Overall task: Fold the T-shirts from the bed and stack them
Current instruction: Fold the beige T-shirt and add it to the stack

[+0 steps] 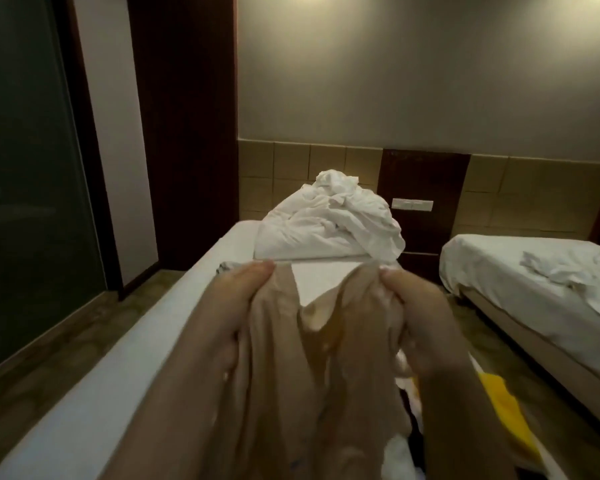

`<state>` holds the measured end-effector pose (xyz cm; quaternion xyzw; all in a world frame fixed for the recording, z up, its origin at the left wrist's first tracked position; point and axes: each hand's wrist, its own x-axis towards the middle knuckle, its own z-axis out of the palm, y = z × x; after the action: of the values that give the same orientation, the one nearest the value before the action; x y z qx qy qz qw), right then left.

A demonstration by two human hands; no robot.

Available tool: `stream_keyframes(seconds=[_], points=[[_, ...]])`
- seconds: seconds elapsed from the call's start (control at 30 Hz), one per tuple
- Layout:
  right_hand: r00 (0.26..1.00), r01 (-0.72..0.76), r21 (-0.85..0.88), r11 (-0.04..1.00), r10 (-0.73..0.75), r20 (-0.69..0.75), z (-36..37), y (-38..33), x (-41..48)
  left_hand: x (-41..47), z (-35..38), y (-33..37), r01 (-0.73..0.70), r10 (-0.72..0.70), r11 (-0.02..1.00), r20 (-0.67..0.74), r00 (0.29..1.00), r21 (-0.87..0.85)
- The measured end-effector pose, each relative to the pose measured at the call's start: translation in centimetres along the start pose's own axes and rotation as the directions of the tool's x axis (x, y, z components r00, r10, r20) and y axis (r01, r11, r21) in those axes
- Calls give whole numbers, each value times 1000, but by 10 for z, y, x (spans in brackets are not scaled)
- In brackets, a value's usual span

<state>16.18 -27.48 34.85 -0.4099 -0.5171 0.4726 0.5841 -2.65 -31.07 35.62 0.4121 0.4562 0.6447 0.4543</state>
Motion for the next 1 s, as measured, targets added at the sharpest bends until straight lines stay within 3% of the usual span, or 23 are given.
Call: stream_keyframes(seconds=[0.07, 0.13, 0.3, 0.43, 0.53, 0.7, 1.0], points=[[999, -29, -45, 999, 29, 13, 14, 20, -18, -14, 8, -26, -3, -1, 1000, -180, 984, -21], [1000, 12, -145, 989, -10, 13, 30, 30, -30, -27, 14, -41, -52, 78, 992, -242, 967, 112], [999, 28, -145, 989, -24, 29, 54, 28, -44, -40, 18, -48, -232, 298, 918, -172, 939, 323], [996, 82, -110, 991, -85, -17, 64, 28, -50, -46, 19, -50, -326, 402, 860, -127, 907, 393], [997, 45, -64, 997, -49, -64, 70, 35, -51, -47, 19, -56, -363, 453, 805, -92, 887, 470], [1000, -11, 25, 1000, 11, 28, 73, 33, -54, -47, 22, -55, -372, 470, 805, -114, 875, 463], [989, -44, -26, 999, 48, 142, 66, 26, -53, -42, 16, -56, -337, 425, 838, -125, 897, 428]])
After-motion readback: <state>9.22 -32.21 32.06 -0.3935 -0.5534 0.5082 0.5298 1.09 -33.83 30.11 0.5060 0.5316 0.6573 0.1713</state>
